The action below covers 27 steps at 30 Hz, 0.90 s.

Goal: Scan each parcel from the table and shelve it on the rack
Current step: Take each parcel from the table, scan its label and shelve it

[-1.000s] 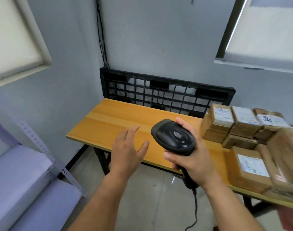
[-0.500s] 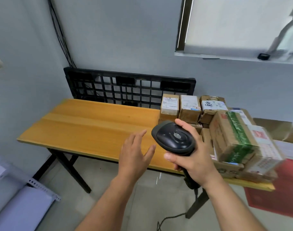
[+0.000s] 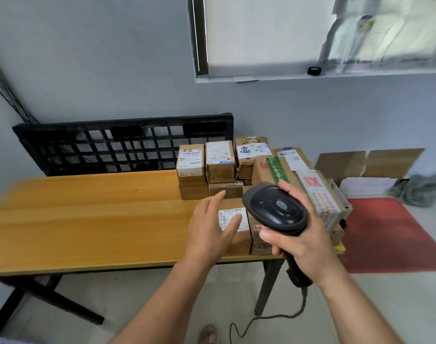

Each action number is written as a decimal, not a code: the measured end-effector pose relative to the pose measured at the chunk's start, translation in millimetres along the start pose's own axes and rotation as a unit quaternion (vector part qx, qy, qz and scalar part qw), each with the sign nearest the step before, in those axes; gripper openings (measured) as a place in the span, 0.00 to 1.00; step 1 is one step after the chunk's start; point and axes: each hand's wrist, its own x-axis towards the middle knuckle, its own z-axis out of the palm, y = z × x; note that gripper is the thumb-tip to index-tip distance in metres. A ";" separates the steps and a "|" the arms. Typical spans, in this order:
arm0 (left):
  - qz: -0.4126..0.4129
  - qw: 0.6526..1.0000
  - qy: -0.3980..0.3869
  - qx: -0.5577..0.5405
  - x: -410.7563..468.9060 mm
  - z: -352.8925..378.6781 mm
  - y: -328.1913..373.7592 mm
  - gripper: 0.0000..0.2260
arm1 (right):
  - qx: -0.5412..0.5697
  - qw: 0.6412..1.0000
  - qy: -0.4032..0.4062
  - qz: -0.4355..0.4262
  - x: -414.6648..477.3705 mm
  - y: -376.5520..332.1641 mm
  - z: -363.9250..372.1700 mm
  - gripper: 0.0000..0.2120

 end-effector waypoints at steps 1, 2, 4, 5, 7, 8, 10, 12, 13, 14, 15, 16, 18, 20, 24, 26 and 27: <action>0.009 1.000 -0.008 0.003 5.8 5.0 5.8 0.28 | -0.006 1.000 0.013 0.000 0.5 0.2 -6.5 0.40; 0.017 1.000 -0.016 0.007 11.9 9.9 11.9 0.29 | -0.013 1.000 0.027 0.001 1.3 0.3 -12.6 0.40; 0.027 0.999 -0.029 0.015 24.5 19.2 24.9 0.29 | -0.021 0.999 0.050 0.003 1.8 1.1 -24.0 0.40; 0.029 0.999 -0.035 0.019 31.5 24.0 32.2 0.30 | -0.021 0.998 0.061 0.004 1.9 1.9 -29.9 0.40; 0.032 0.998 -0.051 0.021 44.5 34.2 47.7 0.30 | -0.021 0.996 0.082 0.008 1.6 2.8 -41.7 0.41; 0.032 0.997 -0.060 0.022 50.6 39.7 55.7 0.30 | -0.023 0.996 0.091 0.010 1.4 3.2 -47.7 0.41; 0.033 0.996 -0.081 0.033 60.2 52.0 69.0 0.29 | -0.019 0.994 0.105 0.013 0.3 2.9 -57.7 0.41; 0.031 0.993 -0.101 0.061 66.7 63.1 78.0 0.29 | -0.008 0.993 0.118 0.015 -1.9 3.7 -64.5 0.41; 0.030 0.990 -0.111 0.084 68.9 68.2 80.6 0.29 | -0.006 0.992 0.123 0.015 -3.2 4.2 -66.8 0.41; 0.030 0.986 -0.122 0.110 70.7 72.3 82.6 0.29 | -0.005 0.992 0.126 0.017 -4.4 5.0 -69.0 0.40; 0.030 0.982 -0.132 0.134 72.0 75.7 84.4 0.28 | -0.004 0.991 0.129 0.019 -5.5 5.8 -70.9 0.40; 0.028 0.978 -0.139 0.152 72.8 78.1 85.7 0.28 | -0.002 0.991 0.132 0.023 -6.4 6.7 -72.7 0.40; 0.013 0.976 -0.142 0.165 73.8 79.5 89.1 0.29 | 0.001 0.991 0.134 0.025 -7.7 9.1 -76.5 0.41; -0.005 0.977 -0.138 0.165 75.3 78.0 91.5 0.29 | 0.005 0.990 0.136 0.025 -8.9 10.5 -78.7 0.41; -0.049 0.973 -0.136 0.181 82.0 74.4 83.6 0.37 | 0.009 0.990 0.138 0.025 -10.2 10.8 -78.1 0.40; -0.068 0.972 -0.133 0.181 84.5 72.5 77.7 0.38 | 0.009 0.990 0.135 0.025 -10.9 11.2 -77.1 0.40; -0.070 0.971 -0.132 0.184 85.4 70.8 76.8 0.37 | 0.009 0.991 0.134 0.025 -11.2 11.6 -76.5 0.40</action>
